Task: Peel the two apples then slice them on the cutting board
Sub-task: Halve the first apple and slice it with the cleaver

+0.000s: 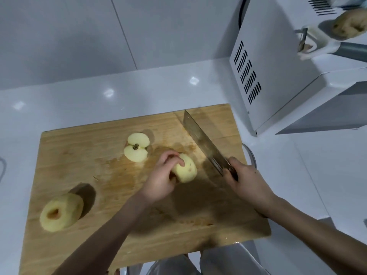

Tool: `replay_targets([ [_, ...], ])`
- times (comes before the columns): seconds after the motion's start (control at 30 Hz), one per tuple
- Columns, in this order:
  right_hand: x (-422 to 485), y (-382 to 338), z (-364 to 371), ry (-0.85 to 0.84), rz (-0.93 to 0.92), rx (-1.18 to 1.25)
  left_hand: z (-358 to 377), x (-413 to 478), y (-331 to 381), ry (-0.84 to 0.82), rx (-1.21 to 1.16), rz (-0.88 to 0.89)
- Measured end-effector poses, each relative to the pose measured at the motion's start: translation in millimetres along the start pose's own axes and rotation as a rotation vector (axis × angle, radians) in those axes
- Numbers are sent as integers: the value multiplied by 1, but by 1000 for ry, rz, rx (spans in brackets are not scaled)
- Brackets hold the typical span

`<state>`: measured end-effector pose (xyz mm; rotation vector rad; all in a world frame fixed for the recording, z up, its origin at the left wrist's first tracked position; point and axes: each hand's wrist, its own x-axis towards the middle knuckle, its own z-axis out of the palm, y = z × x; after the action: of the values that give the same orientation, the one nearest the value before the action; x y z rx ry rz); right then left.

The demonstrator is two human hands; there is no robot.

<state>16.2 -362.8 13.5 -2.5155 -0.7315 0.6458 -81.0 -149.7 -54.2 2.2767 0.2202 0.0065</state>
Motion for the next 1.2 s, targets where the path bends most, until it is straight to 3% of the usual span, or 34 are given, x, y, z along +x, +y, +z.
replay_targets([
  [0.23,12,-7,4,-28,27,-33,1,-3,20,99,-27,-313],
  [0.4,14,-5,8,3,52,-48,12,-3,25,102,175,-314],
  [0.63,3,-19,-3,-35,-8,-72,18,13,29,176,213,-324],
  [0.77,-1,-25,-13,-80,-30,-139,14,15,27,188,390,-190],
  [0.87,-1,-27,-19,-97,-31,-197,6,20,17,208,428,126],
  [0.93,2,-28,-21,-120,-26,-218,3,25,9,136,433,272],
  [1.2,9,-30,-32,-226,24,-216,-8,36,-6,-50,476,424],
])
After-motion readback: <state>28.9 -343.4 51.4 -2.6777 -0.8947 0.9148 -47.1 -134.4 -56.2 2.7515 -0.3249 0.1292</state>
